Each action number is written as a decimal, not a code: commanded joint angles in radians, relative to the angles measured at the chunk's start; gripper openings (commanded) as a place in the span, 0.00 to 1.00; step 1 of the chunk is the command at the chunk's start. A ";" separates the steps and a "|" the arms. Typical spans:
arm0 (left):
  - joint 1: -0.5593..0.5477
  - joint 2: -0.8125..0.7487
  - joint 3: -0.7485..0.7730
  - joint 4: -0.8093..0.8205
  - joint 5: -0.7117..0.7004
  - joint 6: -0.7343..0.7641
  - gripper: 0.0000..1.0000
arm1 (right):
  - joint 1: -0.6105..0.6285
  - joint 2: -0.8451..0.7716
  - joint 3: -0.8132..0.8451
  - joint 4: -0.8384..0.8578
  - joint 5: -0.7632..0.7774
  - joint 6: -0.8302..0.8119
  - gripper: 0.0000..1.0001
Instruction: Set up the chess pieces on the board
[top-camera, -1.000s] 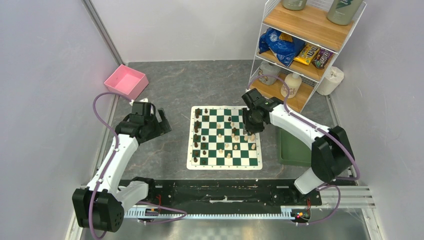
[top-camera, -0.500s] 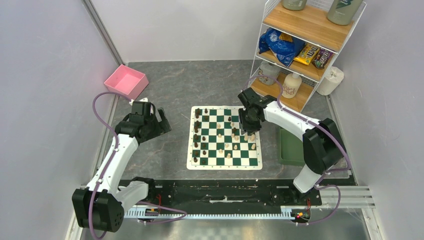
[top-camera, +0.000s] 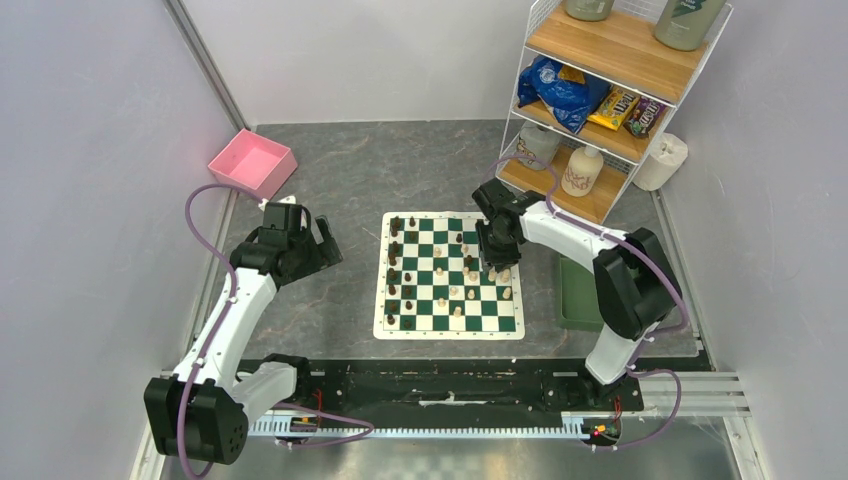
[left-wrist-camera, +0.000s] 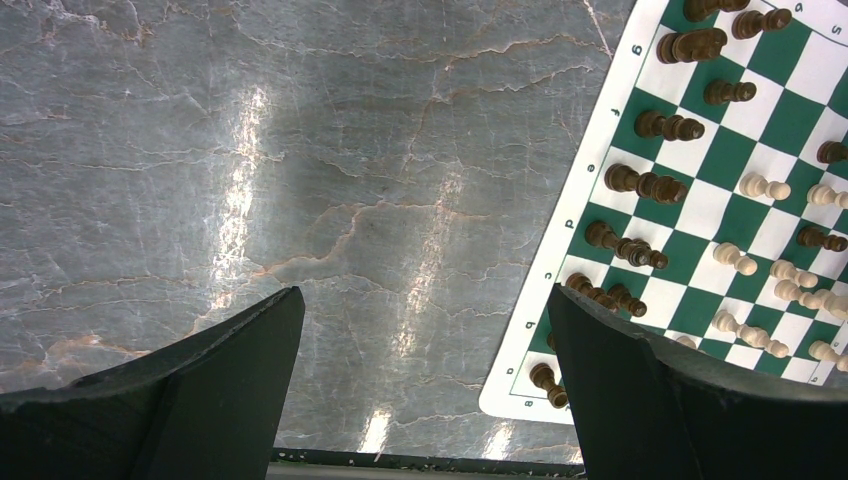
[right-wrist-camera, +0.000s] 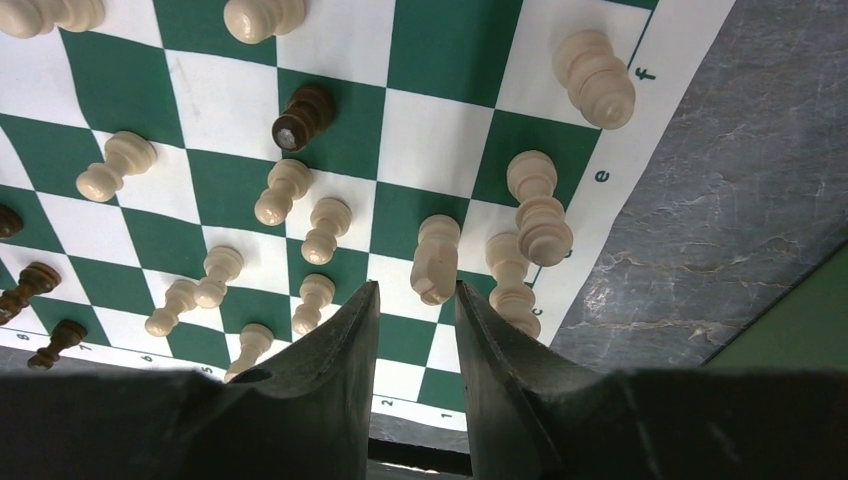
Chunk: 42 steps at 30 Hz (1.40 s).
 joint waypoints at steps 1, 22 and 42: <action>0.005 -0.001 0.038 0.007 0.009 0.020 0.99 | 0.000 0.012 0.045 0.008 0.012 -0.016 0.40; 0.006 0.011 0.037 0.005 0.013 0.021 0.99 | 0.008 0.046 0.040 0.009 0.040 -0.023 0.28; 0.006 0.018 0.038 0.003 0.015 0.021 0.99 | 0.012 0.058 0.038 0.008 0.043 -0.026 0.27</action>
